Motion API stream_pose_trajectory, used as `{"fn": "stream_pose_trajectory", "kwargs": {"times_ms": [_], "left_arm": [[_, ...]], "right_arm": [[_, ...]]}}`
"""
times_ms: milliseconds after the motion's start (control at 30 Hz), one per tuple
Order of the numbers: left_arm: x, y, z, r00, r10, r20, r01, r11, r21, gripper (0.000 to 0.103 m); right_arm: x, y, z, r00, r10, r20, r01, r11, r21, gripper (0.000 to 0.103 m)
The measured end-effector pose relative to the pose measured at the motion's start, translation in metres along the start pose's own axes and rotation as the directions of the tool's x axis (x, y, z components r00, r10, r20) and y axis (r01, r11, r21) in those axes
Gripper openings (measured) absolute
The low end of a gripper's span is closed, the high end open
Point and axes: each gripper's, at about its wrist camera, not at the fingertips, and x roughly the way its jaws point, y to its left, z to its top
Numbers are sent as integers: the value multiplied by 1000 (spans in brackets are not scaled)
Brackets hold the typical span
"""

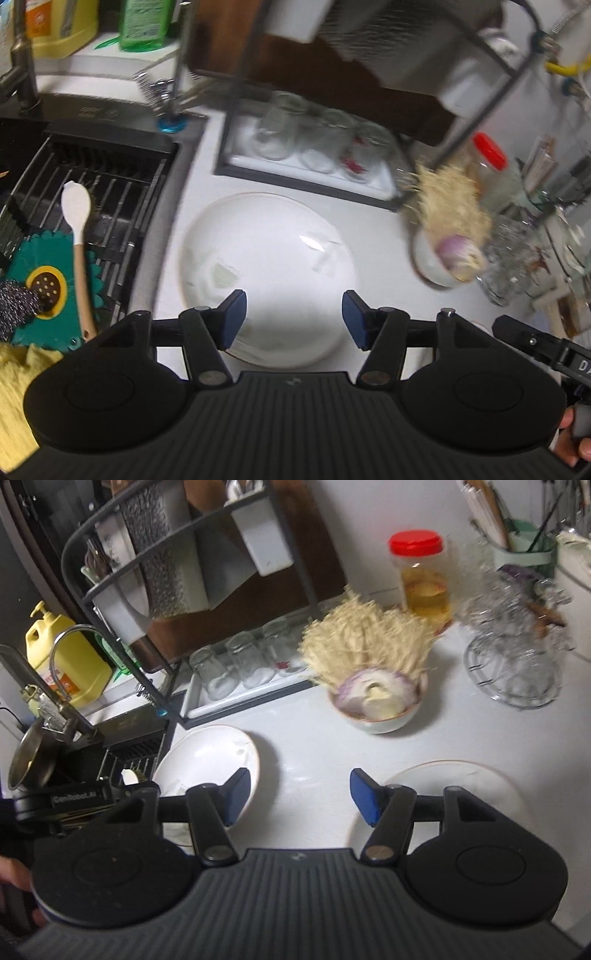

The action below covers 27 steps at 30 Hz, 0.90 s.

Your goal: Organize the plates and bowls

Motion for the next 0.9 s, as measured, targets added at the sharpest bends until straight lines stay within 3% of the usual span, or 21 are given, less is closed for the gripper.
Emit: {"fn": "stream_pose_trajectory", "kwargs": {"times_ms": [233,400,533,633,800,900], "left_arm": [[29,45,2,998,69,-7,-68,997,39,63],[45,67,0,998,60,-18,-59,998,31,62],[56,77,2,998,58,-24,-58,998,8,61],[63,81,7,999,42,-18,-42,999,-6,56],[76,84,17,1000,22,-7,-22,1000,22,46],[83,90,22,1000,1,-20,-1,1000,14,41]], "right_arm": [[50,32,0,997,46,-64,-46,999,-8,62],[88,50,-4,992,65,-109,-67,998,-14,62],[116,57,-3,991,44,-128,-48,999,-22,56],[132,63,-2,993,-18,-120,10,997,-74,50],[151,62,0,989,-25,-144,18,999,-48,44],[159,64,0,989,-40,-146,33,998,-53,35]]}}
